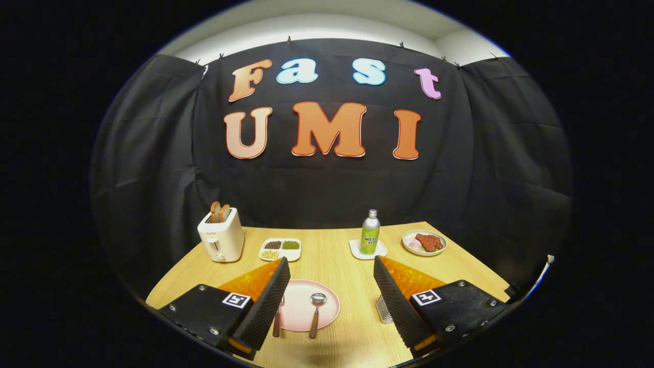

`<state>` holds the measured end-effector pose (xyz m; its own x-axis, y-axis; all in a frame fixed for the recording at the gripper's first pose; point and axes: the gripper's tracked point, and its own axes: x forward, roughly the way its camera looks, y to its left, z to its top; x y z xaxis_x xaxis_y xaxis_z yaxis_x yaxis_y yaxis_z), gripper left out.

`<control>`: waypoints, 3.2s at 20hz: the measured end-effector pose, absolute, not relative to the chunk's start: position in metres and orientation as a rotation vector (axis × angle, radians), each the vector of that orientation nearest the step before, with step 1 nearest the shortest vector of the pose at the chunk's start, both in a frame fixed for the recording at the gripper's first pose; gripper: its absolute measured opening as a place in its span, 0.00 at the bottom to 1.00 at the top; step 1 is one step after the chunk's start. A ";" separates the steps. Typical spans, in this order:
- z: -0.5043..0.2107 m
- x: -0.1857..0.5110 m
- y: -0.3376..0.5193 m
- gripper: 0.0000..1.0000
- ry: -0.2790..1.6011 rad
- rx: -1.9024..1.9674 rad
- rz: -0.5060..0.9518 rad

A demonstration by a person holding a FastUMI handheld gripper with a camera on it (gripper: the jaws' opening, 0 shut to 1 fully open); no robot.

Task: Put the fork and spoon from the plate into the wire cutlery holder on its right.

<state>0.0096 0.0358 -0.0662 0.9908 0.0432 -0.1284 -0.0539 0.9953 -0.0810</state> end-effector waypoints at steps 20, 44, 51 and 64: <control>-0.236 0.070 0.072 0.97 0.451 -0.214 0.124; -0.291 0.078 0.053 0.02 0.716 -0.164 0.047; -0.235 0.061 0.030 0.02 0.726 -0.168 0.087; -0.152 0.040 -0.066 0.02 0.825 -0.275 0.099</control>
<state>0.0402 -0.0661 -0.1524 0.6764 -0.0189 -0.7363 -0.1934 0.9600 -0.2023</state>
